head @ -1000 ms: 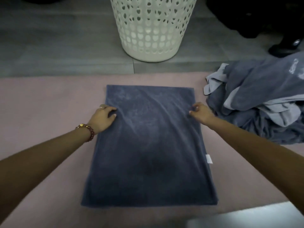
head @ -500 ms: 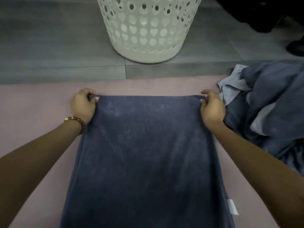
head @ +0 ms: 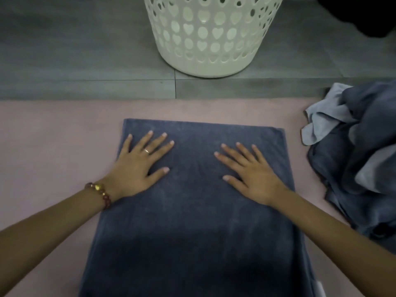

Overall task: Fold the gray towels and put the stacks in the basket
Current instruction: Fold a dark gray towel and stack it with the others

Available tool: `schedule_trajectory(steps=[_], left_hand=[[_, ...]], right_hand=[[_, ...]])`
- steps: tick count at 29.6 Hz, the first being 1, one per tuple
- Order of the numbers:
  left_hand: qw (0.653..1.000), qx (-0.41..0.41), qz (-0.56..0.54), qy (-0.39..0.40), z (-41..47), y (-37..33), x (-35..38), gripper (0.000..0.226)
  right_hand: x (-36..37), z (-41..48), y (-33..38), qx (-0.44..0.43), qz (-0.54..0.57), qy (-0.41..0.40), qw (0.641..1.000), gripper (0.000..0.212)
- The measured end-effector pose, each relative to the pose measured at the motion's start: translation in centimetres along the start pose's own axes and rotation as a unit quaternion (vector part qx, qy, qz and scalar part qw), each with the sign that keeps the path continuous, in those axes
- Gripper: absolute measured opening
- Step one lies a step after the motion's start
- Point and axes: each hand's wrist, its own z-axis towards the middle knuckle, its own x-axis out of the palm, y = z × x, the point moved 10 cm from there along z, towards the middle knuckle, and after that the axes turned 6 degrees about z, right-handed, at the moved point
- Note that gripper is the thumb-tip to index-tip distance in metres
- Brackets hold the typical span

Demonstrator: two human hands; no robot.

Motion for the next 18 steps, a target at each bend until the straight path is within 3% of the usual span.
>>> schedule_trajectory(steps=[4,7,9,10,13,15,18], left_hand=[[0.991,-0.123,-0.039,0.043,1.7,6.5,1.2,0.072],[0.977,-0.190,-0.032,0.088,2.1,6.9,1.0,0.062],[0.974,-0.210,-0.020,0.081,1.4,4.7,-0.2,0.056],[0.982,-0.182,-0.013,0.048,0.7,2.5,-1.3,0.056],[1.000,-0.018,0.010,-0.011,-4.4,-4.6,-1.9,0.056],[0.997,-0.071,-0.025,0.009,-8.2,-3.1,-0.8,0.056],[0.979,-0.188,-0.068,0.028,-10.0,0.4,-0.6,0.067]], right_hand=[[-0.7,-2.1,-10.2,0.230,0.039,0.016,0.972,0.072],[-1.5,-2.7,-11.8,0.316,0.011,0.047,0.948,0.070],[-2.3,-2.6,-8.1,0.288,-0.023,0.027,0.957,0.075],[-2.7,-2.8,-4.9,0.242,-0.026,0.011,0.970,0.074],[-1.3,-6.9,4.2,0.101,0.008,0.016,0.995,0.062],[0.1,-11.4,6.1,0.094,0.012,0.037,0.995,0.056],[0.1,-17.6,3.1,0.218,0.029,0.020,0.975,0.063]])
